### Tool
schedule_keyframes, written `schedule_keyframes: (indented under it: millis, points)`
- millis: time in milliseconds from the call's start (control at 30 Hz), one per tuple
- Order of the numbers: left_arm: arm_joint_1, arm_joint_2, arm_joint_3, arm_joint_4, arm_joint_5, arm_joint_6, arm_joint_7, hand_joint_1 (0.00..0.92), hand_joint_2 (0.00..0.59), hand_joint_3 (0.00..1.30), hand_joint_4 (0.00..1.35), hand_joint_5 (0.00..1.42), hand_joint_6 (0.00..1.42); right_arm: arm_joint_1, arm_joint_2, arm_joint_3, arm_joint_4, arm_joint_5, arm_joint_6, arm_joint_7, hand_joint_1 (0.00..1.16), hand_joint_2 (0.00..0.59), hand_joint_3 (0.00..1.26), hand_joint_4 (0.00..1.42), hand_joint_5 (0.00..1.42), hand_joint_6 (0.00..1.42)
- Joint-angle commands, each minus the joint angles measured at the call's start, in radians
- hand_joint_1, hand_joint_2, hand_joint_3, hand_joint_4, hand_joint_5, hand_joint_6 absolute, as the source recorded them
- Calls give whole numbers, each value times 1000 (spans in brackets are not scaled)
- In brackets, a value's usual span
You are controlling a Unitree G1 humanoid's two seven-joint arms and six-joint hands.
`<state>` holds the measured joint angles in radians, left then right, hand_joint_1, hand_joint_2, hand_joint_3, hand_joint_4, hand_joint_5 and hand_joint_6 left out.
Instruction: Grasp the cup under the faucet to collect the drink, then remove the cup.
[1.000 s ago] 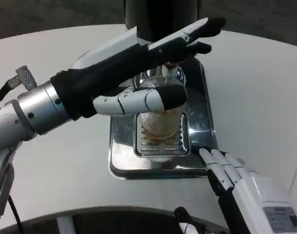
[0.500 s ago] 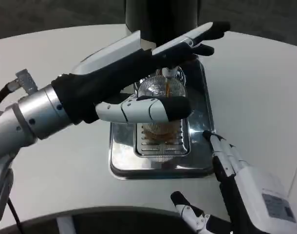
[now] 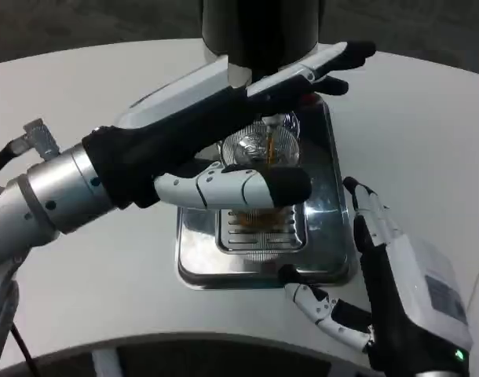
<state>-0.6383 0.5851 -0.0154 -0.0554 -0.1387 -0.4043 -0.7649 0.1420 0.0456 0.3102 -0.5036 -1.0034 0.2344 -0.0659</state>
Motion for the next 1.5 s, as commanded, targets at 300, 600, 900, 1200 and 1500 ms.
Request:
schedule_keyframes:
  millis: [300, 600, 900, 1200, 1500]
  points:
    - [31, 17, -22, -25, 14, 4, -22, 0, 103, 0, 0, 95, 56, -141, 36, -14, 123, 124, 59, -67, 504, 250, 0, 0, 6, 129]
    - [34, 22, -18, -30, 13, 8, -21, 0, 103, 0, 0, 95, 56, -247, 19, -36, 224, 237, 49, -75, 511, 240, 0, 0, 0, 115]
    - [43, 27, -18, -37, 13, 14, -22, 0, 103, 0, 0, 95, 56, -356, -54, -80, 350, 364, -63, -78, 528, 228, 0, 0, 0, 99]
    - [48, 30, -22, -49, 17, 27, -18, 0, 103, 0, 0, 95, 56, -429, -111, -89, 454, 459, -154, -57, 561, 222, 0, 0, 0, 98]
    - [54, 39, -18, -57, 22, 40, -11, 0, 103, 0, 0, 95, 56, -503, -95, -107, 565, 538, -190, -73, 604, 207, 0, 0, 0, 112]
